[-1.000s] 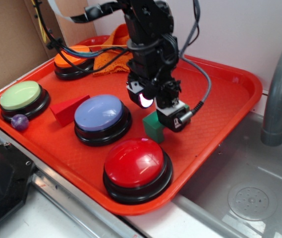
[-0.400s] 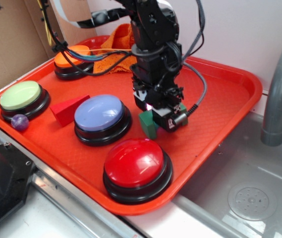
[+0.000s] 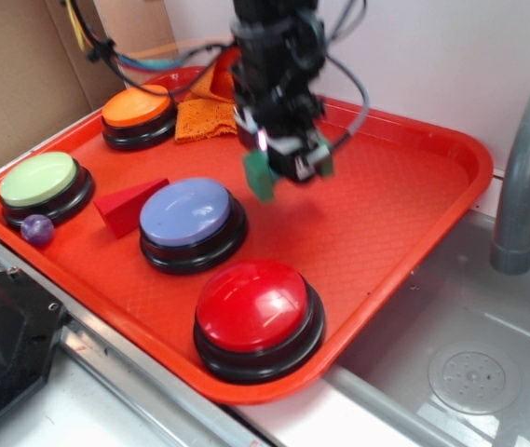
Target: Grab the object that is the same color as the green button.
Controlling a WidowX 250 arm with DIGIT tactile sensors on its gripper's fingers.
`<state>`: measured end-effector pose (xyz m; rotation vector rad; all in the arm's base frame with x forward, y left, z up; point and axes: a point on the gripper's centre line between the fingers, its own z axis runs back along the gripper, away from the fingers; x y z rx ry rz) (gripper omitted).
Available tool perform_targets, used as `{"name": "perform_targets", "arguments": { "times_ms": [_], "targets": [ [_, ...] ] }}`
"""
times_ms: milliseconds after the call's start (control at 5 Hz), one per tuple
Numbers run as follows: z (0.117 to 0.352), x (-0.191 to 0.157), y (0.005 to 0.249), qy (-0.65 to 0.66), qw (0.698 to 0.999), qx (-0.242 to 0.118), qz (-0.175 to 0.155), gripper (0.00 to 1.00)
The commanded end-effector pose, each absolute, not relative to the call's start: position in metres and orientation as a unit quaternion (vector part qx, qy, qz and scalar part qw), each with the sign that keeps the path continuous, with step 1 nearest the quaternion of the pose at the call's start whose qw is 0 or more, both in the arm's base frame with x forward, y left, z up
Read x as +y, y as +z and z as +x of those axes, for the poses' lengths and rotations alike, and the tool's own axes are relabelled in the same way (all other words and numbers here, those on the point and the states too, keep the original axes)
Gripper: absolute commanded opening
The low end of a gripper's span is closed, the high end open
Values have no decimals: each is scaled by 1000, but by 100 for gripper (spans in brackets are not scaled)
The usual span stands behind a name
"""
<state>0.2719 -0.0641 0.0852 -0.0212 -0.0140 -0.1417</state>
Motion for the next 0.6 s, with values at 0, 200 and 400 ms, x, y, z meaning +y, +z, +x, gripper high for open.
{"name": "perform_targets", "arguments": {
  "times_ms": [0, 200, 400],
  "targets": [
    [257, 16, 152, -48, 999, -24, 9, 0],
    [243, 40, 151, -26, 999, -14, 37, 0],
    [244, 41, 155, -36, 998, 14, 50, 0]
  ]
}}
